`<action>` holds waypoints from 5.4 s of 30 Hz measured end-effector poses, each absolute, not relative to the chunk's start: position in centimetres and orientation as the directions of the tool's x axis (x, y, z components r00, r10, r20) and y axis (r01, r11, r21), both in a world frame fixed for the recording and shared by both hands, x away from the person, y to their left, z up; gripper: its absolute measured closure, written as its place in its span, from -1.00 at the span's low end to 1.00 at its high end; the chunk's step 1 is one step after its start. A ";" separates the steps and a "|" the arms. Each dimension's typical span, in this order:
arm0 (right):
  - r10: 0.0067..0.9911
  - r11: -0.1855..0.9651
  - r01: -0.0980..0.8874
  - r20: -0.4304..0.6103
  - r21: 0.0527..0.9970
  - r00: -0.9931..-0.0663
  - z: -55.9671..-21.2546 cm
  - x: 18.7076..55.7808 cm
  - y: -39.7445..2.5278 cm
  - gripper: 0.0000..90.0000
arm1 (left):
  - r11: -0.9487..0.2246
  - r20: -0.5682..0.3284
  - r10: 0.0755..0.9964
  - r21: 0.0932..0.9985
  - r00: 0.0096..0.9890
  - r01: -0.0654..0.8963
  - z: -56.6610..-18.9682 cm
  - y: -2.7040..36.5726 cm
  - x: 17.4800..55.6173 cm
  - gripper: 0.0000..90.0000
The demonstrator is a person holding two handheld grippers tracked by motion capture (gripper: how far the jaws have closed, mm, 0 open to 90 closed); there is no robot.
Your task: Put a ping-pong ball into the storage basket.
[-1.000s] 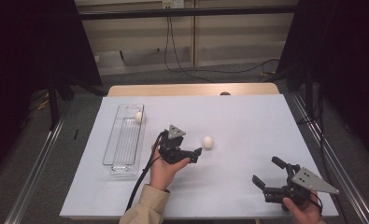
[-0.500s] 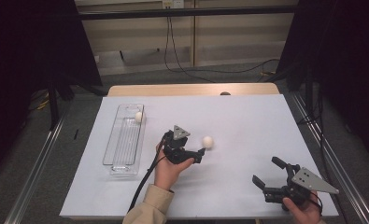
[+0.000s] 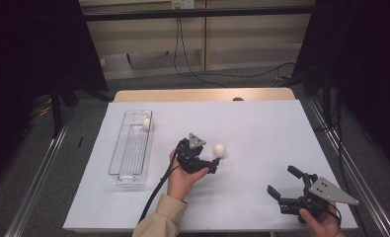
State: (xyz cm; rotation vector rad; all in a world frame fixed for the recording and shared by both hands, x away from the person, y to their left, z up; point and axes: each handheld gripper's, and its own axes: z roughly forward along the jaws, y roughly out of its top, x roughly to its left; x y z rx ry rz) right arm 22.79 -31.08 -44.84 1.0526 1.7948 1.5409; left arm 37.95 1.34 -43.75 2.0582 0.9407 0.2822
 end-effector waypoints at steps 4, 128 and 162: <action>0.833 0.044 0.209 0.080 0.977 -0.548 -44.9 22.8 -31.0 -0.95 | -0.375 -0.128 0.706 0.766 0.696 0.522 -43.8 1.3 38.1 -0.84; 0.832 0.036 0.211 0.088 0.977 -0.548 -44.8 22.8 -31.1 -0.95 | -0.422 -0.104 0.687 0.748 0.719 0.512 -46.5 -3.1 40.8 -0.28; 0.832 0.036 0.212 0.088 0.977 -0.548 -44.9 22.9 -31.1 -0.95 | -0.426 -0.121 0.676 0.741 0.727 0.519 -46.7 -3.3 40.8 0.06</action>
